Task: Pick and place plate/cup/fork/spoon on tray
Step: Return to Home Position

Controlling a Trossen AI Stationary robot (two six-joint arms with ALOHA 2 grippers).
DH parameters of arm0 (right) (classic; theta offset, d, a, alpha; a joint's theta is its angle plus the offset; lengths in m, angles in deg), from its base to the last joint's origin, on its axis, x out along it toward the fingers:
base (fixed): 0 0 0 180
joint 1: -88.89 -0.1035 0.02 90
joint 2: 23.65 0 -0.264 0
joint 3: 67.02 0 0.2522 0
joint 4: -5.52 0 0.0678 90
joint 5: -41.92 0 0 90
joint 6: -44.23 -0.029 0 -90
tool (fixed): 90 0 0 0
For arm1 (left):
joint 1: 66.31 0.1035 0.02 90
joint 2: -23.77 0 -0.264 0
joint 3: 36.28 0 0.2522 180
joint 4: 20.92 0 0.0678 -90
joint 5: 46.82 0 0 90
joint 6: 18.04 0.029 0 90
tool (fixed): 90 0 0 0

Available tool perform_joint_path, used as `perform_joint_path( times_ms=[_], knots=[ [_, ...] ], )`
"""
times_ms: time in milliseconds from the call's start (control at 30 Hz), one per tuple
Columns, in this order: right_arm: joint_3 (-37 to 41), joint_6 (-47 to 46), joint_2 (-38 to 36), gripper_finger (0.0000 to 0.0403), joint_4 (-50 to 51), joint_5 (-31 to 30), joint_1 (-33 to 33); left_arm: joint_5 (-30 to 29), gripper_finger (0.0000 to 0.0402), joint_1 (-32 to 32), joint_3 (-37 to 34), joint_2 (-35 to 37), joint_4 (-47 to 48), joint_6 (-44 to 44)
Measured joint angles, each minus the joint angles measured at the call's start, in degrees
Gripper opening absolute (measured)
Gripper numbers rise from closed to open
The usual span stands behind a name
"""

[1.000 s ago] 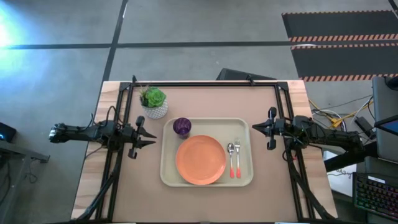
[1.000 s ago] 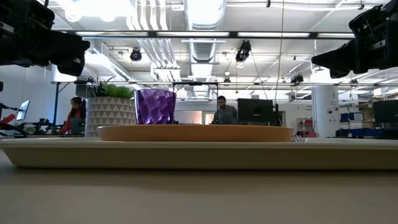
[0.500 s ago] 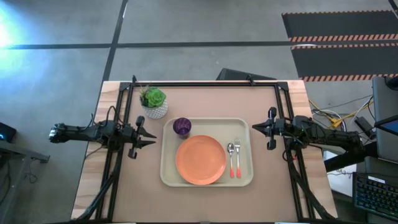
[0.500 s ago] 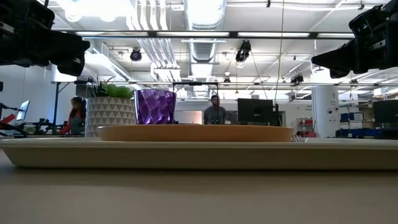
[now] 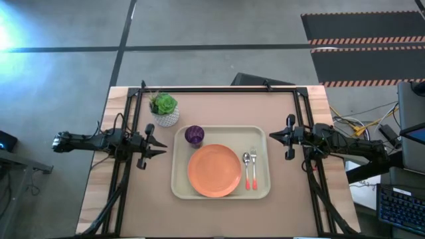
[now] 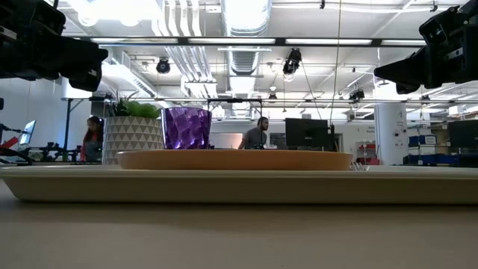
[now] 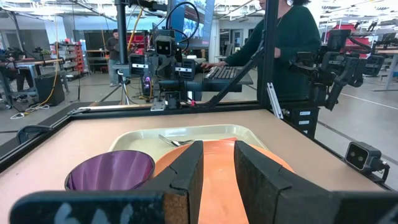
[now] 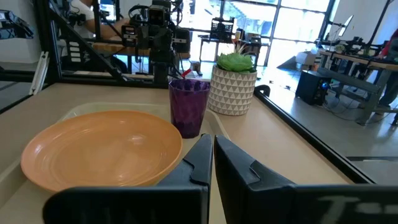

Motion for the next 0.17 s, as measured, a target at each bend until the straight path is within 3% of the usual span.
perform_joint_path(
  times_ms=[167],
  knots=[
    [0.0,0.02,0.0,0.0009,0.0,0.0,0.0,0.0,0.0073,0.0,0.0,0.0,0.0,0.0]
  ],
)
